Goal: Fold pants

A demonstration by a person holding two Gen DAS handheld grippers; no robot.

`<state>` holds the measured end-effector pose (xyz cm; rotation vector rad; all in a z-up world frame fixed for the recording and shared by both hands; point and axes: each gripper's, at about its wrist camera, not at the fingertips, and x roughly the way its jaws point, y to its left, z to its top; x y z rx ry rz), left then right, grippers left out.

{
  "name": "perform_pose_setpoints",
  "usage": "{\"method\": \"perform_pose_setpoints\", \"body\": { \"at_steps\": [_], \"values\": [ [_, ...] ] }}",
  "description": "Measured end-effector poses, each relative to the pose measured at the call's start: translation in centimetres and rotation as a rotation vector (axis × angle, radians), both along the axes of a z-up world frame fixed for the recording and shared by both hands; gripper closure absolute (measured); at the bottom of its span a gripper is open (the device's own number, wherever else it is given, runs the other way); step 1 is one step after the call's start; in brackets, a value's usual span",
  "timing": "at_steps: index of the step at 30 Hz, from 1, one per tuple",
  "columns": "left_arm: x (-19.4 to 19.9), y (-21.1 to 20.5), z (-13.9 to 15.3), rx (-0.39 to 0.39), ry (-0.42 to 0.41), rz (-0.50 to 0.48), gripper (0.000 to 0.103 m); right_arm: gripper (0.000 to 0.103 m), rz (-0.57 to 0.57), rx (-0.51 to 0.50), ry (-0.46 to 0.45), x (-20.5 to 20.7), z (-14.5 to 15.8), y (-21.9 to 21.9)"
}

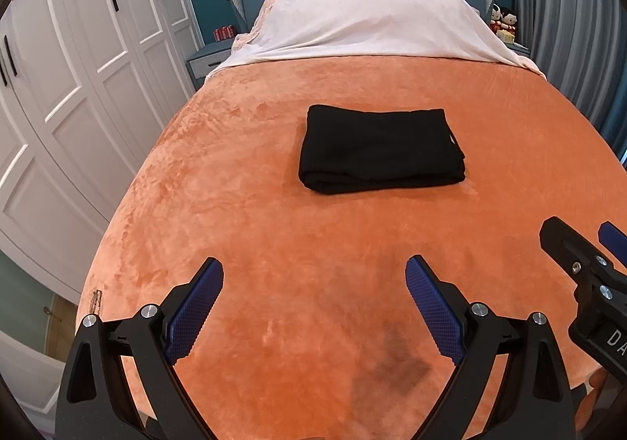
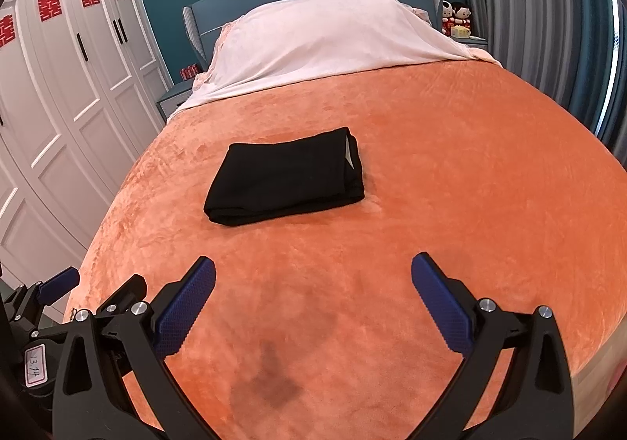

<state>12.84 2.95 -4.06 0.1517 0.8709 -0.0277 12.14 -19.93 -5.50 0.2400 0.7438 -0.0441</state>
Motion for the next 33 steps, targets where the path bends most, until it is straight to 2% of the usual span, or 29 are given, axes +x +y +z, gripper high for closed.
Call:
{"method": "perform_pose_setpoints", "body": {
  "at_steps": [14,33],
  "values": [
    [2.4,0.5,-2.7,0.014,0.043,-0.013,0.011,0.005,0.007,-0.014,0.055,2.3,-2.4,-0.1],
    [3.0,0.6,-3.1,0.013,0.050,-0.021,0.011,0.005,0.009,-0.015,0.066,2.6,-2.7,0.1]
  ]
}}
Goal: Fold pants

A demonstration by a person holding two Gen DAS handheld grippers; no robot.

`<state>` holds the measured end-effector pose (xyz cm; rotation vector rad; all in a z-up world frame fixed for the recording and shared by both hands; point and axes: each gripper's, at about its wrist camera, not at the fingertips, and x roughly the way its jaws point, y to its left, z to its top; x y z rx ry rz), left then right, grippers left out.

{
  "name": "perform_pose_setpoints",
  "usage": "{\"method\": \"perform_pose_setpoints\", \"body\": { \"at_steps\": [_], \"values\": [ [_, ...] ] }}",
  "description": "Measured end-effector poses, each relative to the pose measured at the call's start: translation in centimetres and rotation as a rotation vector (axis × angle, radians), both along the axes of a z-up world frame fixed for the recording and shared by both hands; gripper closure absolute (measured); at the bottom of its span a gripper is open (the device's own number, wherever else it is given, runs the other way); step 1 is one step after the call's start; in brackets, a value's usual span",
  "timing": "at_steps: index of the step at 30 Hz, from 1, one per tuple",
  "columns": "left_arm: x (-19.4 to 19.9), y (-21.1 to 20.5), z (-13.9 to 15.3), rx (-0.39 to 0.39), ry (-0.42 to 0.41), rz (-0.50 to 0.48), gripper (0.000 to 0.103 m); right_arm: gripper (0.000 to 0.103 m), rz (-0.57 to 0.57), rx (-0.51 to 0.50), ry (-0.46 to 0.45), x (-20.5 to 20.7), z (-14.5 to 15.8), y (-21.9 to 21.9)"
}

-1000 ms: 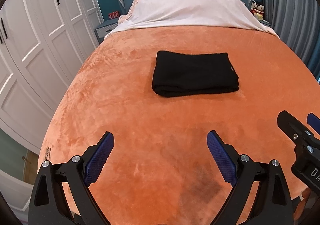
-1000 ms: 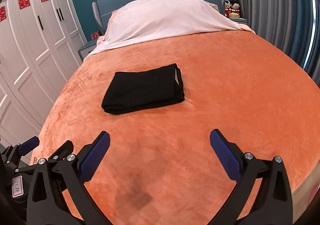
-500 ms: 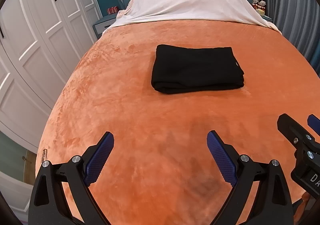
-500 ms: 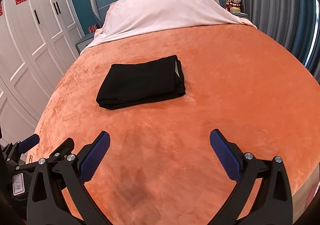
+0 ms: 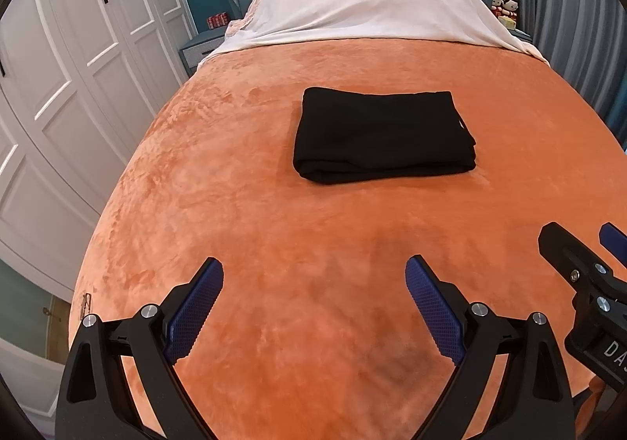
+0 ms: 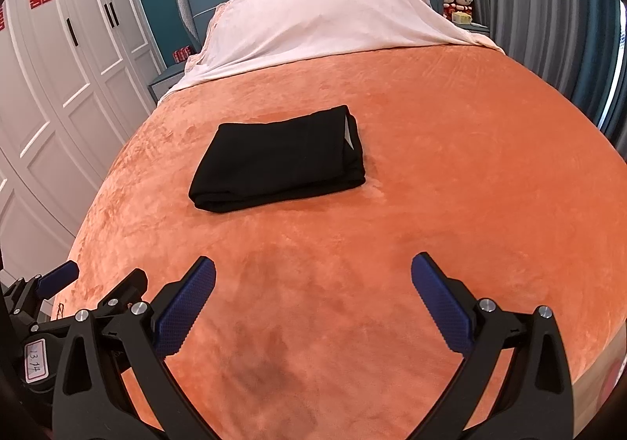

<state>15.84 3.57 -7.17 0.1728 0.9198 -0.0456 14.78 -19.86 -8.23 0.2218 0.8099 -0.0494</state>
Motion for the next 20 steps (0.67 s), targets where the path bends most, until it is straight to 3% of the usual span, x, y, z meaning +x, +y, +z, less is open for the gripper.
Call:
{"method": "perform_pose_setpoints", "body": {
  "at_steps": [5,14,20],
  "values": [
    [0.0,0.3,0.0,-0.045,-0.007,-0.020,0.011,0.005,0.001,-0.002,0.002,0.0,0.0,-0.1],
    [-0.3,0.8,-0.2,-0.005,-0.010,0.003,0.013,0.005,0.005,-0.008,0.013,-0.4,-0.5,0.3],
    [-1.0,1.3,-0.2,-0.044,0.008,0.009,0.017,0.005,0.012,-0.009,0.017,-1.1,-0.5,0.7]
  ]
}}
